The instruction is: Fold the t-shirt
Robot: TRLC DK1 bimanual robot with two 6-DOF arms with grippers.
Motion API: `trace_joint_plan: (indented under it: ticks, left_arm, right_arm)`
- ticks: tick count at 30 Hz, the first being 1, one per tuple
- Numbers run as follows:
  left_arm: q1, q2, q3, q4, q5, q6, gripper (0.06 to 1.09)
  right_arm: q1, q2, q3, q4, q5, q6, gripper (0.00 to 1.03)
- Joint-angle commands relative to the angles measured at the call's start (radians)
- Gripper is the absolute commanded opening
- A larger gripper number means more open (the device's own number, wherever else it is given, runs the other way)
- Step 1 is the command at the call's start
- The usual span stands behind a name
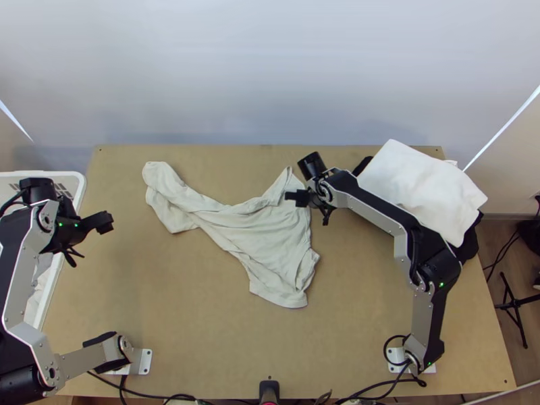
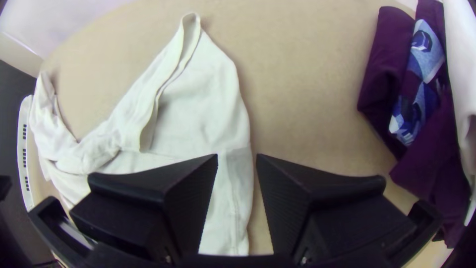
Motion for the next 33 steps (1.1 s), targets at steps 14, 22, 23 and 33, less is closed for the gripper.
trace_joint_plan:
  ticks: [14,22,23,33]
  left_arm:
    - [0.023,-0.009,0.018,-0.014,0.000,0.015,1.05]
    - [0.027,0.005,0.041,-0.015,-0.002,0.022,1.05]
    - [0.027,0.008,0.046,-0.017,0.000,0.022,1.05]
    - [0.047,0.017,0.044,-0.015,0.000,0.035,1.05]
  right_arm:
    - [0.022,0.057,0.047,-0.027,0.027,-0.102,0.35]
    - [0.022,0.099,0.093,-0.026,0.030,-0.111,0.35]
    - [0.020,0.106,0.098,-0.026,0.030,-0.111,0.35]
    - [0.006,0.134,0.101,-0.021,0.060,-0.117,0.03]
